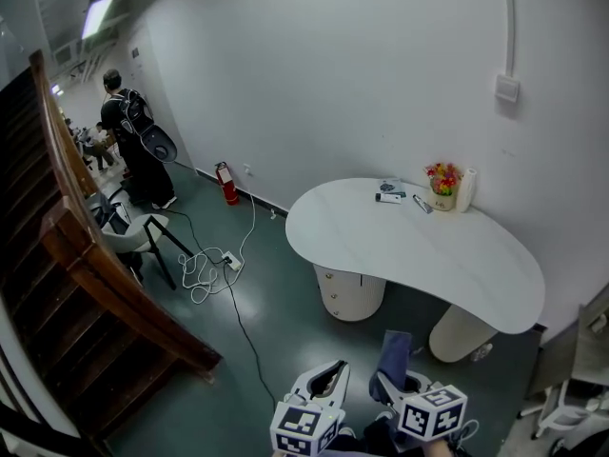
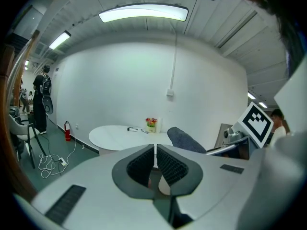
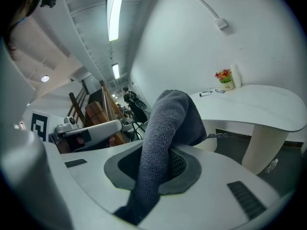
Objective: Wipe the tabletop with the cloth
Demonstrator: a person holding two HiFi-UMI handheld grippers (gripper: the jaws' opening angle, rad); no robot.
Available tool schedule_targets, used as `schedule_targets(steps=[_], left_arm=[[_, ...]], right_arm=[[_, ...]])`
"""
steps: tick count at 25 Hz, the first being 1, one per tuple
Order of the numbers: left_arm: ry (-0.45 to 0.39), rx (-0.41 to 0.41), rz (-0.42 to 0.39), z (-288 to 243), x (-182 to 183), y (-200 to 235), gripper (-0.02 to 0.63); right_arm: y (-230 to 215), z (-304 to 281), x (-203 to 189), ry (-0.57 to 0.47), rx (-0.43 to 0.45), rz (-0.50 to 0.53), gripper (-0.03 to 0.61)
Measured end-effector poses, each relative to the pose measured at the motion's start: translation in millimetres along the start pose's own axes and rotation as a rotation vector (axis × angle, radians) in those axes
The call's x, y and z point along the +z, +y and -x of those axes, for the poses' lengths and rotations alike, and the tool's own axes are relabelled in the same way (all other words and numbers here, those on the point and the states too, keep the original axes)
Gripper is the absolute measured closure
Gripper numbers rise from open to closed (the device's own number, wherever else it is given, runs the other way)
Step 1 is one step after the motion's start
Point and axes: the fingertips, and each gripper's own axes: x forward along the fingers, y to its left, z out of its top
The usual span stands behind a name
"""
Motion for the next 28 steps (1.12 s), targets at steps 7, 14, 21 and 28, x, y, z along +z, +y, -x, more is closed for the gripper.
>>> schedule_targets(steps=[7, 14, 21, 28], left_arm=[[0.022, 0.007, 0.014, -37.5, 3.8, 22.0, 0.591], [0.031, 0.057, 0.034, -93.9, 19.3, 65.5, 0.591], [0.016, 0.128, 0.051, -164.9, 56.5, 113.0, 0.591], [0.014, 0.166, 0.045, -222.7, 78.1, 134.2, 0.591]], right_arm=[[-27.3, -24.6, 19.5, 0.003, -0.005, -0.027, 0.509], [-74.0, -79.0, 67.5, 0.025, 0.003, -0.027, 0.509], [-112.7, -140.8, 128.0, 0.059, 0.061, 0.003, 0.509], [-150.9, -178.4, 171.0, 0.063, 0.096, 0.011, 0.509]])
